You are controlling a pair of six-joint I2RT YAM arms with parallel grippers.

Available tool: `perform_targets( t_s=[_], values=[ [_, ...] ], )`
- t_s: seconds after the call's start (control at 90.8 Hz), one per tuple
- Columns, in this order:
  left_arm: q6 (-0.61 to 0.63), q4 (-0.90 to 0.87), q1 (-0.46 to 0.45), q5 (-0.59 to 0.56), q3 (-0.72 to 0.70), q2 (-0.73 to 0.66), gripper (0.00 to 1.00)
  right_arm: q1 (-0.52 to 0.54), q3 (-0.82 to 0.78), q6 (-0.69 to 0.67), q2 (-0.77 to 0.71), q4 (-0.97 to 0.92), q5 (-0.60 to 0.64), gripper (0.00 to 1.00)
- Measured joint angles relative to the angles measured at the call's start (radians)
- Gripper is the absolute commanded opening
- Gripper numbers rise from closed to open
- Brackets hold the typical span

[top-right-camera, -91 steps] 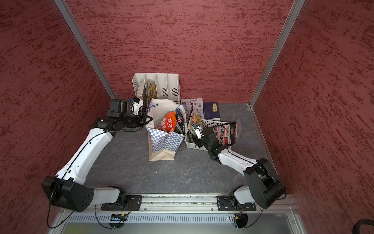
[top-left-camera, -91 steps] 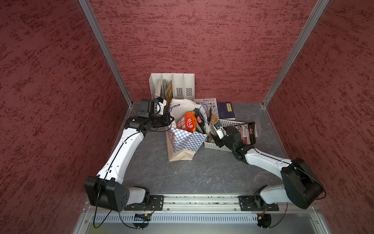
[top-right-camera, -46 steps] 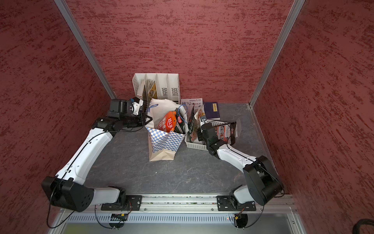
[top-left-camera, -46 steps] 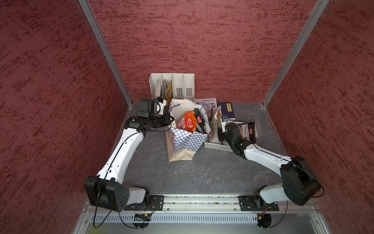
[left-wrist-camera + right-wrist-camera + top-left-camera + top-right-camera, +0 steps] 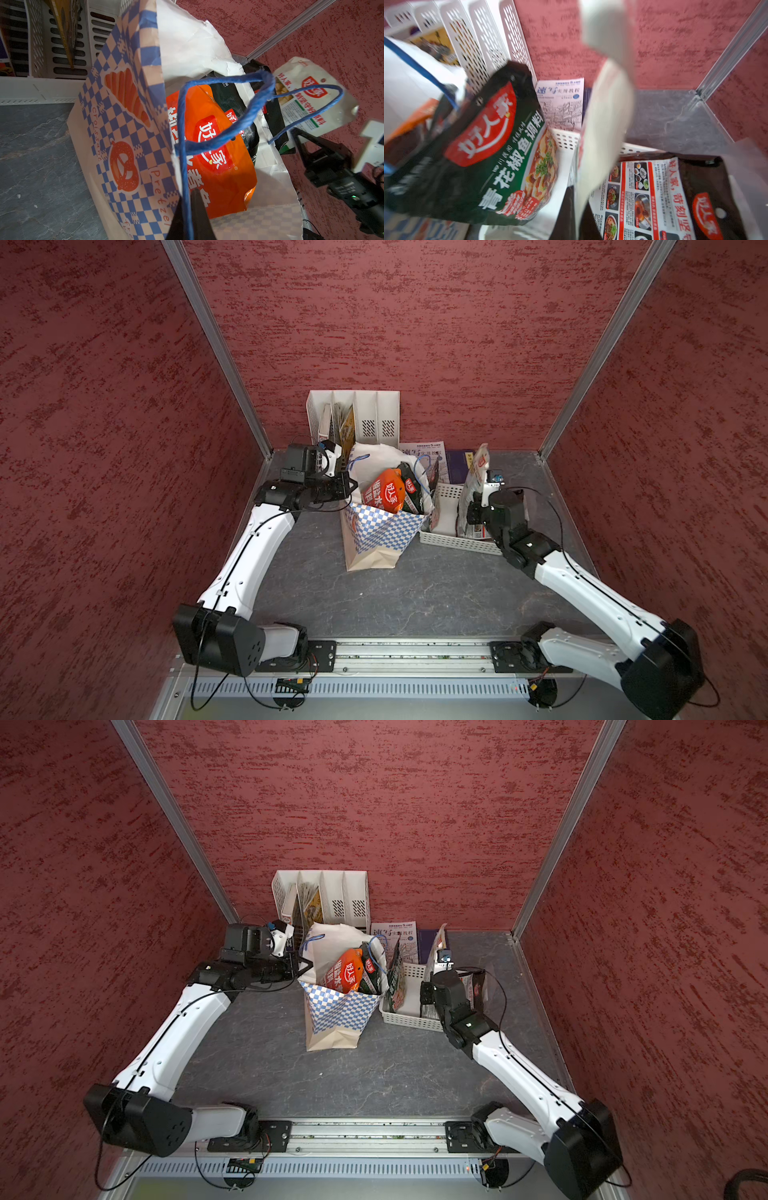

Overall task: Place the condiment packets inside the bag
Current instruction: Pick up the condiment packet from the storage box, then place the condiment packet in the paper bag.

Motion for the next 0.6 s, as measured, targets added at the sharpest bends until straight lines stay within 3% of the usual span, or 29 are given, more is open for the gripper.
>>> perform_targets(
  t_s=[0.309, 0.595],
  values=[
    [-0.002, 0.0, 0.0, 0.0, -0.003, -0.003, 0.0, 0.219, 0.317, -0.187, -0.044, 0.014, -0.121, 0.0],
    [-0.001, 0.0, 0.0, 0.0, -0.003, -0.003, 0.0, 0.287, 0.484, -0.227, 0.093, 0.12, -0.452, 0.0]
  ],
)
